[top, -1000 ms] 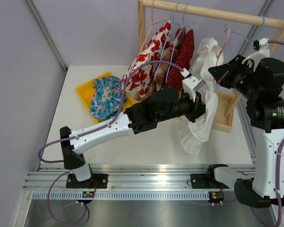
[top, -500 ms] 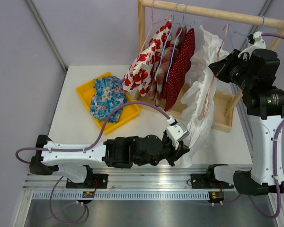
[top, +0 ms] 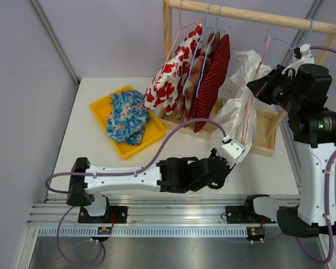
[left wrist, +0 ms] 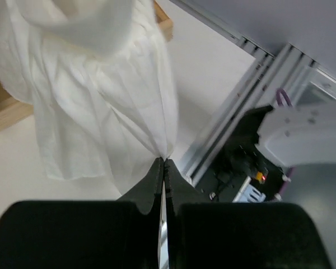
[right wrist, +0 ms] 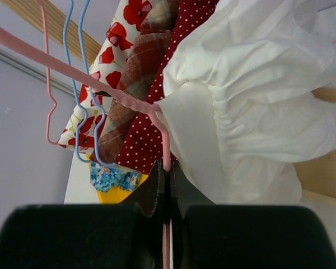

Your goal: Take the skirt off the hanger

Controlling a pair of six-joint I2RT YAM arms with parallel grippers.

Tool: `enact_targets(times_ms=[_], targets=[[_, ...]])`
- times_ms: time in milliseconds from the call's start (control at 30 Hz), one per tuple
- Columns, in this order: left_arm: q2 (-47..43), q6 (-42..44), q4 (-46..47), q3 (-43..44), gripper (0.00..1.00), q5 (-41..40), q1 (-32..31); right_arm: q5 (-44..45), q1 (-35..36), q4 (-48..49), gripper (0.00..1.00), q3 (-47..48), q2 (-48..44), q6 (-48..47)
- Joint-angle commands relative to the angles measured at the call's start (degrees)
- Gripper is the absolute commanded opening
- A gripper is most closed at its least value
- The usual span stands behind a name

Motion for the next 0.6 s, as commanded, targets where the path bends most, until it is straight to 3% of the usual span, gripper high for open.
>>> enact_targets(times_ms=[0, 167, 333, 433, 567], targets=[[6.19, 3.37, -5.01, 13.18, 0.00, -1.63, 6.03, -2.97, -0.20, 2.91, 0.00, -3.80, -7.59, 2.73], [12.26, 5.06, -11.77, 25.88, 0.00, -0.23, 13.60, -6.66, -0.20, -5.33, 0.00, -3.75, -13.15, 4.32], [11.57, 5.76, -12.94, 26.78, 0.00, 1.89, 17.74, -10.62, -0.21, -17.46, 0.00, 3.02, -14.39, 7.21], [12.44, 5.86, -15.47, 29.04, 0.00, 0.40, 18.88, -14.93, -0.20, -19.25, 0.00, 4.79, -15.88, 9.07], [11.75, 4.98, -19.01, 30.56, 0.00, 0.83, 18.54, -13.18, -0.20, -19.96, 0.00, 10.74, -14.84, 11.18]])
